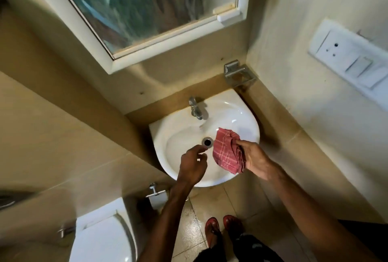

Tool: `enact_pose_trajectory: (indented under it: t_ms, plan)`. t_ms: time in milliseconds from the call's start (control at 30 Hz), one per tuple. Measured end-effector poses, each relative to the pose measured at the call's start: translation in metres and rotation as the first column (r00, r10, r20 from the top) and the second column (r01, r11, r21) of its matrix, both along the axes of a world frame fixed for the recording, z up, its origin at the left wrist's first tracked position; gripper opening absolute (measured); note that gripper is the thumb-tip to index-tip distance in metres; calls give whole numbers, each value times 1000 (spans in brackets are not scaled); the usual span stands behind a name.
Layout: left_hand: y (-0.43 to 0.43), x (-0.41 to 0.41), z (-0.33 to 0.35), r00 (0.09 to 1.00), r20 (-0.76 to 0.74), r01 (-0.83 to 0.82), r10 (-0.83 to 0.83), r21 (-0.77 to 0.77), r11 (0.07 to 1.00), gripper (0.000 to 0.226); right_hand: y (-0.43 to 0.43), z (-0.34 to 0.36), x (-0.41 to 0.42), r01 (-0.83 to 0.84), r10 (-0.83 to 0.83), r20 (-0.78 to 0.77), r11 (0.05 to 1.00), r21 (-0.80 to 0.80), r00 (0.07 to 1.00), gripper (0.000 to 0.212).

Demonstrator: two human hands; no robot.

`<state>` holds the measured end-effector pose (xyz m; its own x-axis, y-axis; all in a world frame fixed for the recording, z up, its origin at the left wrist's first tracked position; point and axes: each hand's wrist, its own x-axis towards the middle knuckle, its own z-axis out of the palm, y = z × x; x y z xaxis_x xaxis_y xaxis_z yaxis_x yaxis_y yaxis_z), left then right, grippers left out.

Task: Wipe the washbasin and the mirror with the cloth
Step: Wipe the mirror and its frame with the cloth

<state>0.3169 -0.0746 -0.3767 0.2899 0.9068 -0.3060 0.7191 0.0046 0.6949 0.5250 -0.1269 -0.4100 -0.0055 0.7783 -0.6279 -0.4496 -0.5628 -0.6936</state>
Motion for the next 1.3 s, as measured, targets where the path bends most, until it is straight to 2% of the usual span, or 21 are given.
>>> enact_pose_trajectory:
  t_ms: [100,200,300,367,567,700,800,900,1000,1133,1300]
  plan:
    - [-2,7,47,997,74,0,-5,71,998,31,4,41,3,146,-136,-130,987,74,982,45]
    - [3,11,91,993,116,15,-33,152,988,36,19,90,3,168,-125,-222,968,186,967,53]
    - [19,11,136,988,141,17,-61,297,955,34,37,149,-2,83,-17,-174,921,380,985,38]
    - [34,9,167,983,157,20,-90,399,917,31,50,183,-7,46,-2,-93,877,478,996,40]
    - [68,-10,263,967,190,14,-171,629,777,32,87,266,-35,117,-194,52,761,638,980,42]
    - [89,-43,311,967,139,44,-212,732,680,37,109,310,-66,203,-314,28,676,708,949,29]
    - [100,-74,346,971,118,28,-206,804,594,41,122,343,-94,239,-369,6,614,752,929,35]
    - [109,-99,378,974,118,-3,-195,862,506,38,128,378,-120,251,-424,3,544,801,906,30]
    - [115,-114,408,971,160,-78,-177,914,399,34,127,410,-143,248,-505,38,487,838,862,29]
    - [113,-121,440,956,212,-144,-203,942,304,31,125,446,-159,260,-630,67,412,874,774,34]
    - [125,-120,477,949,252,-216,-189,957,193,33,122,492,-174,152,-766,142,299,942,627,9]
